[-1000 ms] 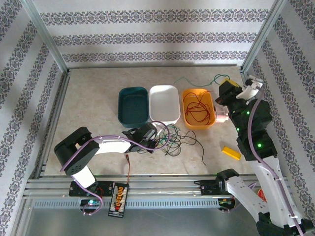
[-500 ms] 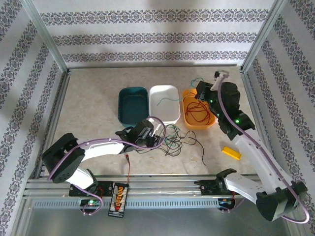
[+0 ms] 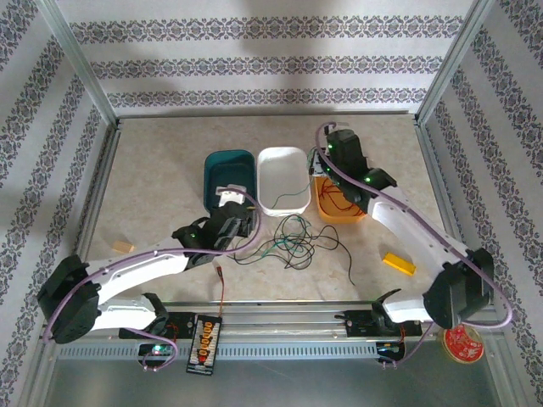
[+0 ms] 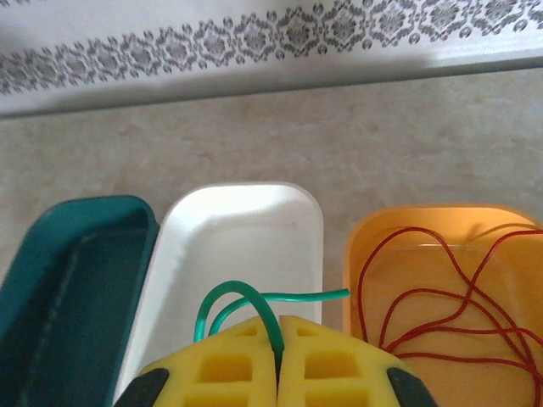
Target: Untangle the cables
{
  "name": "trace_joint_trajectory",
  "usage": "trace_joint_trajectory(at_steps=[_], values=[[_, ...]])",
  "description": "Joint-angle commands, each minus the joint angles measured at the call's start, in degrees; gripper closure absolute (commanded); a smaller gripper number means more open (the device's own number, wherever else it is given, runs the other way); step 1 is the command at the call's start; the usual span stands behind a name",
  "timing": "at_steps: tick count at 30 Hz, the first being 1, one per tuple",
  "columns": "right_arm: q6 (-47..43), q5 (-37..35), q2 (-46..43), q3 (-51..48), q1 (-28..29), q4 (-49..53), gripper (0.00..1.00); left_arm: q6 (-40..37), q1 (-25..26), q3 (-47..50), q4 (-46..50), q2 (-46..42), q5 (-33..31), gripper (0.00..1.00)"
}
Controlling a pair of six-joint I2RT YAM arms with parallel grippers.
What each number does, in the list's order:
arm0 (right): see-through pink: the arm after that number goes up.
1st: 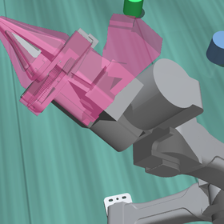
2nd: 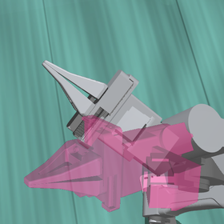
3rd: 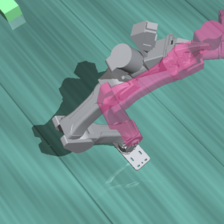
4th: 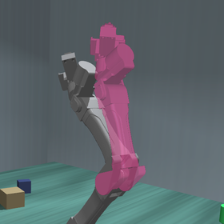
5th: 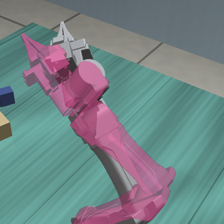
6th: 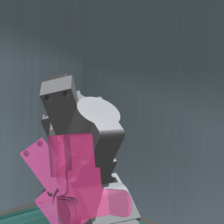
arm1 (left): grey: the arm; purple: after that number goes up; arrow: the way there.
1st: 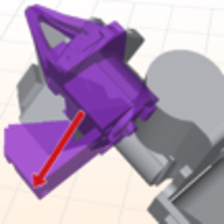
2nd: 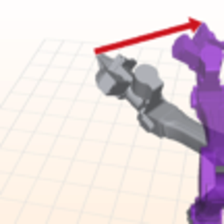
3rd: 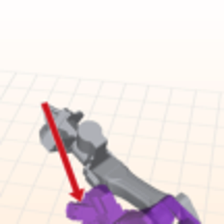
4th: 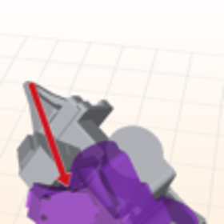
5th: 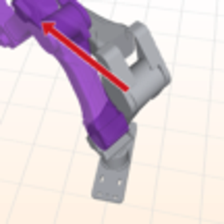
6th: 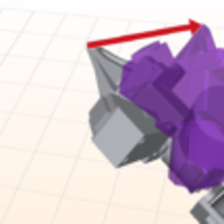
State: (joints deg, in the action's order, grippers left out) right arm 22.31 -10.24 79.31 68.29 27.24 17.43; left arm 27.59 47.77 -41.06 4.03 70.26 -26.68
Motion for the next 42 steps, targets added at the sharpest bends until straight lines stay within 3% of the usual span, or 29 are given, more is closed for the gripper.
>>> trace_joint_trajectory(at_steps=[1, 12, 29, 38, 39, 42], values=[[-3.4, -3.2, 4.5, 3.8, 1.2, 2.7, 1.0, 6.2, -1.8, 2.2, 7.2, -3.2, -9.7, 0.35], [-8.5, -4.9, 19.0, 11.5, 3.9, 4.6, 1.0, 10.2, -4.2, 6.6, 9.8, -9.0, -9.3, 0.35], [-7.4, 0.1, 37.2, 19.1, 4.0, 2.2, 1.0, 8.5, -4.2, 6.2, 9.4, -6.8, -7.7, 0.36], [-5.6, 4.0, 42.2, 23.3, 3.5, 1.9, 0.99, 7.3, -4.2, 5.0, 8.9, -5.2, -6.0, 0.39], [-5.7, 4.1, 41.9, 23.5, 3.5, 1.9, 0.95, 6.7, -4.3, 4.7, 8.7, -4.9, -5.4, 0.39], [-5.6, 4.3, 39.8, 23.1, 3.3, 1.3, 0.66, 4.8, -4.3, 4.1, 7.3, -3.8, -3.3, 0.39]])
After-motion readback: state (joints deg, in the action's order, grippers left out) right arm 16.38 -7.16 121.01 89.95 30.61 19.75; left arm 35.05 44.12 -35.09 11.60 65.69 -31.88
